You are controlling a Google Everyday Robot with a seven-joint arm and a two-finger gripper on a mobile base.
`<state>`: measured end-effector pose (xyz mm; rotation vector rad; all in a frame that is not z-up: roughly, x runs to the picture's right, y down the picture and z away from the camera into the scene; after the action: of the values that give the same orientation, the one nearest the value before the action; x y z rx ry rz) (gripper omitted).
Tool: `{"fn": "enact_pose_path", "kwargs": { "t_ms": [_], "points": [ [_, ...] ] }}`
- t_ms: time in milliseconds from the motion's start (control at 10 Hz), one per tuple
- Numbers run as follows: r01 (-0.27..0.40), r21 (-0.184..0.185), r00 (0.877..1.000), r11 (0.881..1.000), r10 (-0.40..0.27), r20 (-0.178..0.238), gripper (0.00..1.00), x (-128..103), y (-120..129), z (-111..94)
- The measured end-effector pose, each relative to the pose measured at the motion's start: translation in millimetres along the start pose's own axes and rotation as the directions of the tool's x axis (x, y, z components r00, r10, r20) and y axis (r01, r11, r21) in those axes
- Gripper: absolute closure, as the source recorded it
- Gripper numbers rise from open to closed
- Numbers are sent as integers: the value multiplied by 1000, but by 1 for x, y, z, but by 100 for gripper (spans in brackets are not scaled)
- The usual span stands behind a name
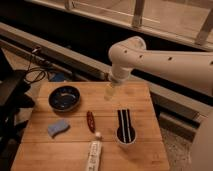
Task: Move the arm in a circular motion
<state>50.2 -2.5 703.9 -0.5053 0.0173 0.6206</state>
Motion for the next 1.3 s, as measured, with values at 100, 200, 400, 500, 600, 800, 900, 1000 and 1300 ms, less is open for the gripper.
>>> {"fn": "enact_pose_path", "kwargs": {
  "t_ms": [100, 200, 400, 500, 600, 800, 900, 1000, 1300],
  "points": [
    [0, 6, 1000, 1000, 0, 1, 20, -2, 0, 0],
    [1, 13, 1000, 1000, -1, 0, 20, -3, 0, -1],
    [14, 28, 1000, 1000, -14, 2, 20, -13, -5, -1],
    [19, 34, 1000, 999, -19, 1, 20, -17, -6, -1],
    [19, 39, 1000, 999, -19, -2, 20, -17, -5, -1],
    [25, 57, 1000, 998, -25, -7, 20, -17, 0, -5],
    [33, 60, 999, 998, -33, -6, 20, -19, 6, -6],
    [34, 68, 999, 997, -34, -9, 20, -17, 8, -8],
    [42, 82, 999, 996, -41, -9, 20, -22, 10, -11]
  ]
}}
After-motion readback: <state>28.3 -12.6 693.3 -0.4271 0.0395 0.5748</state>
